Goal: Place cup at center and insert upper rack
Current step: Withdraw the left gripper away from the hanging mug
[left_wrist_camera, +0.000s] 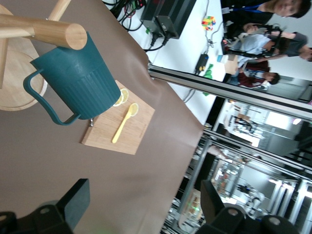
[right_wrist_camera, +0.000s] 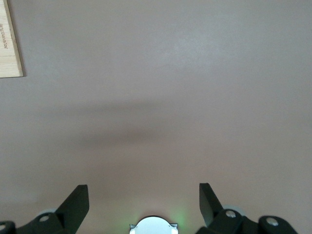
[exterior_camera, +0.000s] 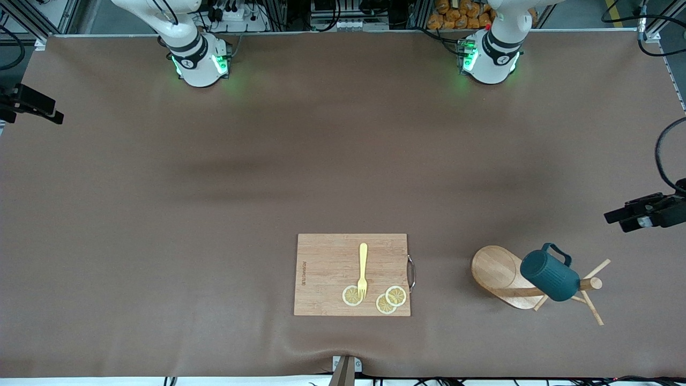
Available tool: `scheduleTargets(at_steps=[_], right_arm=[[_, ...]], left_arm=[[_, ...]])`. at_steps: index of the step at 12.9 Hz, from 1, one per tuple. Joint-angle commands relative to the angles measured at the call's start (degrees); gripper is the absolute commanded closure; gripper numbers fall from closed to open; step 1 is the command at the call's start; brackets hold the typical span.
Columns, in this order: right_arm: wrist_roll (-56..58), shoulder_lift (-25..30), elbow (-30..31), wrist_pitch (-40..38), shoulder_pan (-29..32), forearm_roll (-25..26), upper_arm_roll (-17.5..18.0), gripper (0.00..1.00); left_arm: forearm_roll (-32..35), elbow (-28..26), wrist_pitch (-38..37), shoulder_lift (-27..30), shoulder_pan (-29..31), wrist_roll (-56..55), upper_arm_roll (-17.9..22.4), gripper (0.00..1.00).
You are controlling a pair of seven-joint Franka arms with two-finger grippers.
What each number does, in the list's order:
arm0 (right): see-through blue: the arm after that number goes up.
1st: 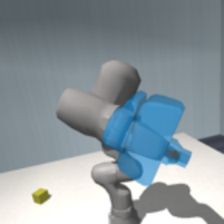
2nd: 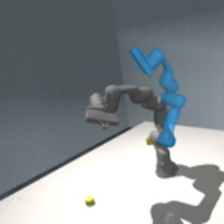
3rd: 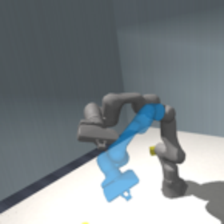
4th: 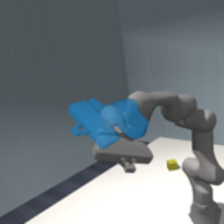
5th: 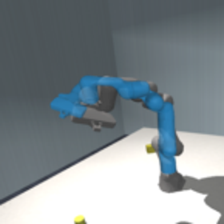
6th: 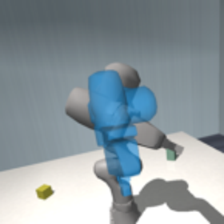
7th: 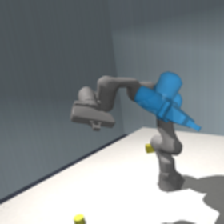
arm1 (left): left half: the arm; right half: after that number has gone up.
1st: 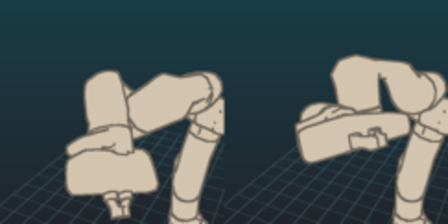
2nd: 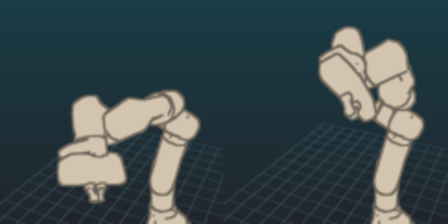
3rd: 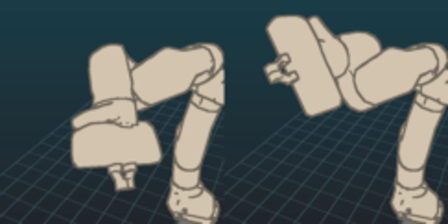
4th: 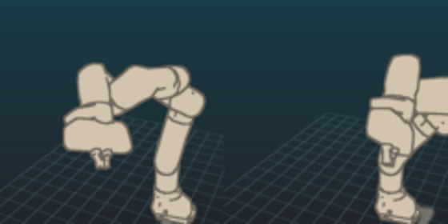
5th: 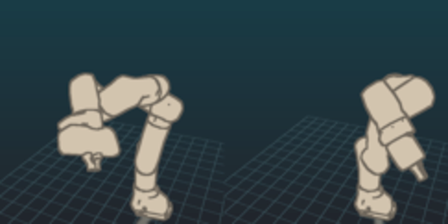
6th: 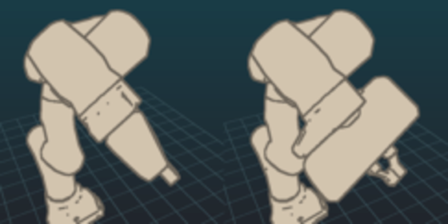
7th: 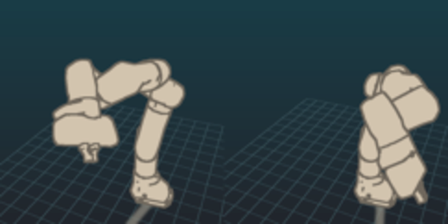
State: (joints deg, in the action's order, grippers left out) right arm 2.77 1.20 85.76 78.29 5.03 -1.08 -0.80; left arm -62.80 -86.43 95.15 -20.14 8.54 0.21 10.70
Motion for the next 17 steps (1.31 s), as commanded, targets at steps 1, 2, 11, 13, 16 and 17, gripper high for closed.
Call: scheduleTargets(at_steps=[1, 2, 11, 13, 16, 17], right_arm=[[-1.10, -0.32, -1.12, -0.59, -0.19, 0.20, 0.10, 0.00], [-1.10, -0.32, -1.12, -0.59, -0.19, 0.20, 0.10, 0.00], [-1.10, -0.32, -1.12, -0.59, -0.19, 0.20, 0.10, 0.00], [-1.10, -0.32, -1.12, -0.59, -0.19, 0.20, 0.10, 0.00], [-1.10, -0.32, -1.12, -0.59, -0.19, 0.20, 0.10, 0.00], [-1.10, -0.32, -1.12, -0.59, -0.19, 0.20, 0.10, 0.00]], left_arm=[[4.07, -3.83, 4.07, 4.92, -3.51, -3.53, 0.81, 0.00], [6.52, -4.36, 5.39, 6.06, -4.66, -5.03, 0.81, 0.00], [29.91, -5.95, 11.38, 12.49, -12.85, -17.07, -0.07, 0.00], [34.64, -5.95, 11.38, 13.28, -13.28, -17.78, -0.86, 0.00], [42.83, -6.03, 11.38, 14.51, -13.37, -20.41, -3.49, 0.00], [45.11, -6.03, 11.20, 14.69, -13.29, -20.94, -4.80, 0.00]])
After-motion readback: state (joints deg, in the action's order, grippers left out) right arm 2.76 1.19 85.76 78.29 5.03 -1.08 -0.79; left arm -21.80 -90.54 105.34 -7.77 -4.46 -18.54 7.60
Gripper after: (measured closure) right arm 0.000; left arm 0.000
